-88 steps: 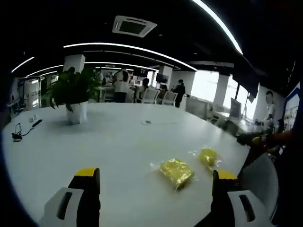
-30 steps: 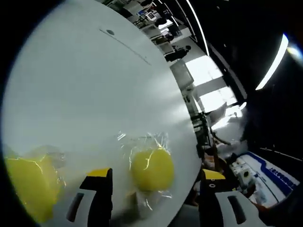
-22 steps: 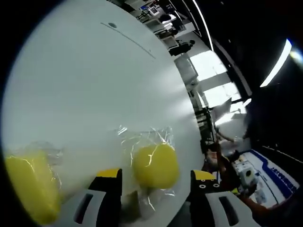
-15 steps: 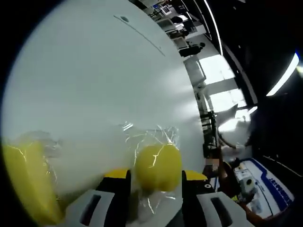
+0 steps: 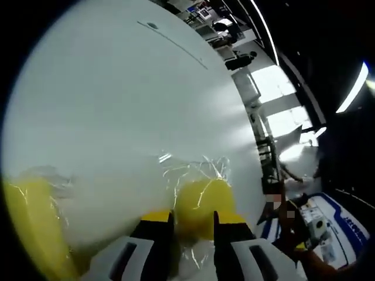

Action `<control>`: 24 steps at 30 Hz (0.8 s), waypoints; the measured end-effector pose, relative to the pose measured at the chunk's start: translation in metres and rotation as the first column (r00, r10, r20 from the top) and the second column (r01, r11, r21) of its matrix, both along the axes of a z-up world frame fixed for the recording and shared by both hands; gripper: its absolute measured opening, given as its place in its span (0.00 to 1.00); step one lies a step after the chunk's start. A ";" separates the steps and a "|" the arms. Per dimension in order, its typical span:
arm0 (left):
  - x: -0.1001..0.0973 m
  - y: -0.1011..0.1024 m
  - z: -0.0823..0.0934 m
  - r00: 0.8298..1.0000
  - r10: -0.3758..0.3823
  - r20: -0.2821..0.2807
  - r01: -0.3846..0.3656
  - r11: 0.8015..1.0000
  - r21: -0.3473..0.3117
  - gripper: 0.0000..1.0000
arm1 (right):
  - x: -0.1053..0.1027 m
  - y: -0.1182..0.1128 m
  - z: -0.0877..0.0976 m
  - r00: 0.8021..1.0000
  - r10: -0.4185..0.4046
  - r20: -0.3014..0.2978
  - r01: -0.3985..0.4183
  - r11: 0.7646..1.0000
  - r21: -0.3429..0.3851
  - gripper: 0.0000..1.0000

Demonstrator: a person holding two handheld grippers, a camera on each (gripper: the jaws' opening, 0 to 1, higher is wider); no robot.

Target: Compare the silicone blocks by pressing each to a similar depth, holding the contact briefly, and releasing to observe deformation and rebound differences across the visible hardness samples.

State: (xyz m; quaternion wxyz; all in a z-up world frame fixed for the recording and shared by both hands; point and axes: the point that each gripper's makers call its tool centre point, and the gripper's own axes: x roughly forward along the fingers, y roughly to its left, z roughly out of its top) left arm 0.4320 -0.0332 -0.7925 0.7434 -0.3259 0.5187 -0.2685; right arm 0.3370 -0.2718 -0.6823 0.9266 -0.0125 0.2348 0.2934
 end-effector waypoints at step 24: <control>-0.004 -0.004 0.011 0.999 0.054 0.000 -0.054 0.997 -0.062 0.00 | -0.005 0.003 0.002 1.000 -0.008 0.000 0.008 1.000 -0.005 0.97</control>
